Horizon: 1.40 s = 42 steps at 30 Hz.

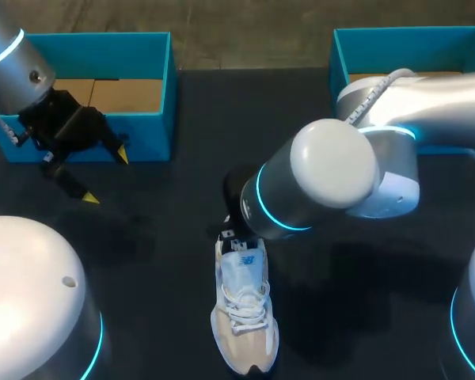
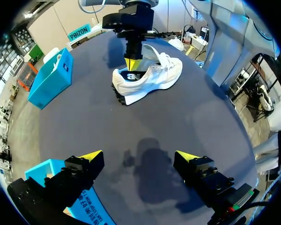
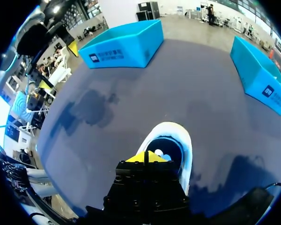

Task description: Take the shoe out of the shoebox, open the shoe tongue, remove and reinsert the insole, then place the shoe into the shoebox

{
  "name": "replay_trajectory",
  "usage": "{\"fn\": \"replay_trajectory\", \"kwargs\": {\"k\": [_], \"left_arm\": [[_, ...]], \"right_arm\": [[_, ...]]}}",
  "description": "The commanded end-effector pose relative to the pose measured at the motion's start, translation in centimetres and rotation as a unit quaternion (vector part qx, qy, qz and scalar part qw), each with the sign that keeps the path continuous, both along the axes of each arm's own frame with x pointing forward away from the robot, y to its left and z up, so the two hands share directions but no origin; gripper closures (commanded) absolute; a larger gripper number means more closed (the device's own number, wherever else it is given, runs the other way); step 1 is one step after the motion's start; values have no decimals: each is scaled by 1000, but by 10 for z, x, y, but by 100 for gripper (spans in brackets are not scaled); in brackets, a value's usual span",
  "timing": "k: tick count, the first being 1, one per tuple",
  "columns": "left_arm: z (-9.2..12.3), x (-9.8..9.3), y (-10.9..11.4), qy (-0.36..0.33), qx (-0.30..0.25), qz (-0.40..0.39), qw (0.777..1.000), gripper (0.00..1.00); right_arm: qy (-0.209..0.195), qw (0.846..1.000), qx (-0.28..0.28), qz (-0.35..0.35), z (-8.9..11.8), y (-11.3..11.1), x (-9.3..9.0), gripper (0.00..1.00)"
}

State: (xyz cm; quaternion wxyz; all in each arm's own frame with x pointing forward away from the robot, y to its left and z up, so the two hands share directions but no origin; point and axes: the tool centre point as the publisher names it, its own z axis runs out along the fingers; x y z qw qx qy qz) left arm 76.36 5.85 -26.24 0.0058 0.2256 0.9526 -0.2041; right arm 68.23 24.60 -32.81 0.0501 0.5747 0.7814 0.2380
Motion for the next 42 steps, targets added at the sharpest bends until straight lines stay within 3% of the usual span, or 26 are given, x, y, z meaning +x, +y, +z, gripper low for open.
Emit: {"fn": "replay_trajectory", "kwargs": {"k": [1,34,39,42], "left_arm": [[0,-1,0,-1,1,0,1000,0],[0,-1,0,-1,1,0,1000,0],[0,-1,0,-1,1,0,1000,0],[0,-1,0,-1,1,0,1000,0]], "right_arm": [[4,1000,-9,-8,-12,12,1,100],[19,998,-28,-48,-50,12,8,100],[22,998,-31,-54,-52,5,6,100],[11,998,-36,-56,-42,1,6,100]]}}
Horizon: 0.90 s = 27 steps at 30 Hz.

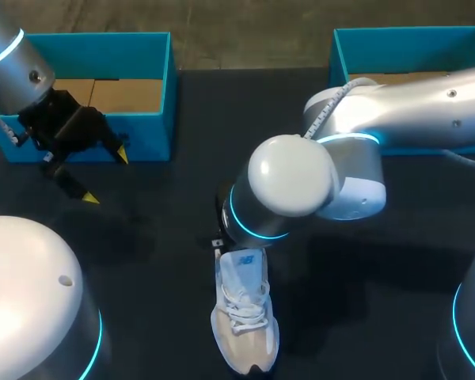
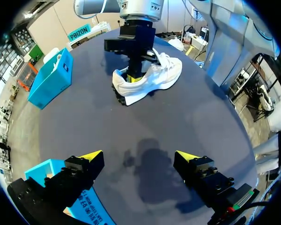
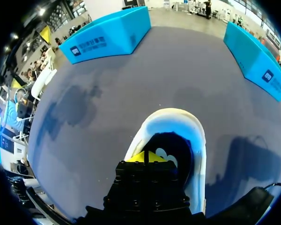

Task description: Take the shoe out of the shoebox, open the shoe tongue, remove and reinsert the insole, then place the shoe into the shoebox

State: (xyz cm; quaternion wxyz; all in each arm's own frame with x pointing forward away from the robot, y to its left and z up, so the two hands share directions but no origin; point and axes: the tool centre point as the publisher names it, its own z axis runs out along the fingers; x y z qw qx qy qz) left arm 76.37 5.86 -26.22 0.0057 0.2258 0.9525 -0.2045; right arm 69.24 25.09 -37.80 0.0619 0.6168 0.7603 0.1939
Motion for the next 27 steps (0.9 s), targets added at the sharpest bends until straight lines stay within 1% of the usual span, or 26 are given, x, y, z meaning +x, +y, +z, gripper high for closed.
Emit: {"fn": "replay_trajectory", "kwargs": {"k": [1,5,8,15,21,22,24,27], "left_arm": [[0,-1,0,-1,1,0,1000,0],[0,-1,0,-1,1,0,1000,0],[0,-1,0,-1,1,0,1000,0],[0,-1,0,-1,1,0,1000,0],[0,-1,0,-1,1,0,1000,0],[0,-1,0,-1,1,0,1000,0],[0,-1,0,-1,1,0,1000,0],[0,-1,0,-1,1,0,1000,0]], "right_arm": [[-18,1000,-3,-5,12,-5,-4,100],[-33,999,-9,-2,24,-7,-2,100],[-36,999,-19,-2,27,-9,0,100],[-38,999,-30,-9,20,-19,5,100],[-43,998,-44,-6,11,-17,11,100],[-46,997,-54,-8,8,-17,12,100],[-51,997,-51,-7,5,-17,13,100],[-56,996,-65,-7,-2,-15,13,100]]}}
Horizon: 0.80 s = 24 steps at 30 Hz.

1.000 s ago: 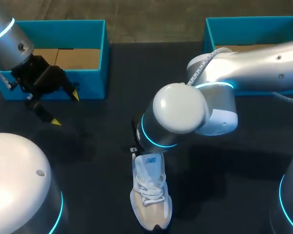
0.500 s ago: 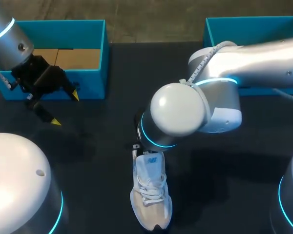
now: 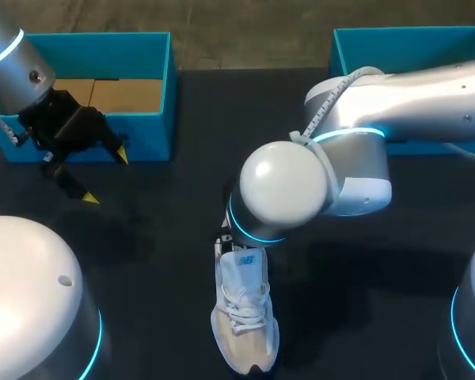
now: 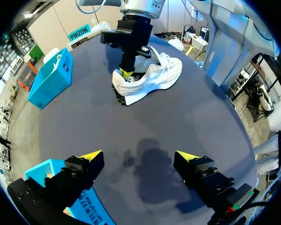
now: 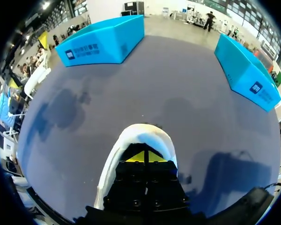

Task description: Take the shoe out of the shoebox, open the shoe tongue, remove and reinsert the insole, then place the shoe into the shoebox

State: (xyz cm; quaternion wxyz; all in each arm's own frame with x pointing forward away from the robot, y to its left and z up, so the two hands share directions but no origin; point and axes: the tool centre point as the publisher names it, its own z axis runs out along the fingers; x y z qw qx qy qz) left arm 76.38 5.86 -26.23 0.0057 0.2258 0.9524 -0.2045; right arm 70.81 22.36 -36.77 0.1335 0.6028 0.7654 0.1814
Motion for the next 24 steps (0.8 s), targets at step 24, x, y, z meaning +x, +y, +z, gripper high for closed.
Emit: {"fn": "replay_trajectory", "kwargs": {"k": [24], "left_arm": [[0,-1,0,-1,1,0,1000,0]], "right_arm": [[-12,1000,6,2,-10,16,-8,100]]}}
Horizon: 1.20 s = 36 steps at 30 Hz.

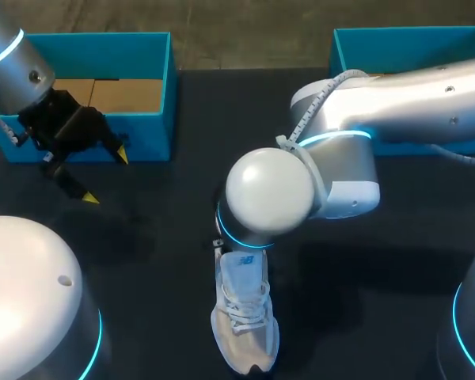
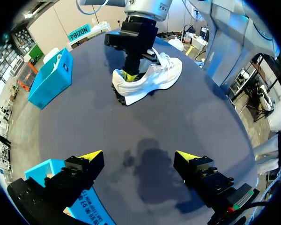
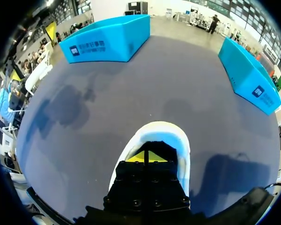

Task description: Take the shoe out of the shoebox, open the shoe tongue, remove and reinsert the insole, then place the shoe into the shoebox

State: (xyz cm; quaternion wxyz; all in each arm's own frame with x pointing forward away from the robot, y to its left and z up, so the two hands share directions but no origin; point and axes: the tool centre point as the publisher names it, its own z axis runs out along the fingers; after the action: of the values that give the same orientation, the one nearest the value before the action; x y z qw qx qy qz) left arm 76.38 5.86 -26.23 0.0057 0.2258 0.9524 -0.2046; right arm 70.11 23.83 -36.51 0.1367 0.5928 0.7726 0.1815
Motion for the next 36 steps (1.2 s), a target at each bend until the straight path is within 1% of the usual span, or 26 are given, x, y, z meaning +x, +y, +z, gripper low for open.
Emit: {"fn": "replay_trajectory", "kwargs": {"k": [1,7,12,14,17,20,23,29,31,36], "left_arm": [[0,-1,0,-1,1,0,1000,0],[0,-1,0,-1,1,0,1000,0],[0,-1,0,-1,1,0,1000,0],[0,-1,0,-1,1,0,1000,0],[0,-1,0,-1,1,0,1000,0],[0,-1,0,-1,1,0,1000,0],[0,-1,0,-1,1,0,1000,0],[0,-1,0,-1,1,0,1000,0],[0,-1,0,-1,1,0,1000,0],[0,-1,0,-1,1,0,1000,0]], "right_arm": [[-5,1000,10,-9,-17,2,1,100],[18,1000,14,-12,-40,1,7,100],[28,999,15,-14,-47,-4,5,100],[29,999,16,-15,-44,-6,4,100],[10,1000,5,-19,-27,-13,-2,100],[-4,1000,-6,-22,-15,-18,-4,100],[-9,999,-19,-27,-10,-21,-4,100],[-3,999,-29,-34,-18,-26,0,100],[3,998,-43,-39,-23,-26,1,100],[12,998,-41,-41,-35,-26,4,100]]}}
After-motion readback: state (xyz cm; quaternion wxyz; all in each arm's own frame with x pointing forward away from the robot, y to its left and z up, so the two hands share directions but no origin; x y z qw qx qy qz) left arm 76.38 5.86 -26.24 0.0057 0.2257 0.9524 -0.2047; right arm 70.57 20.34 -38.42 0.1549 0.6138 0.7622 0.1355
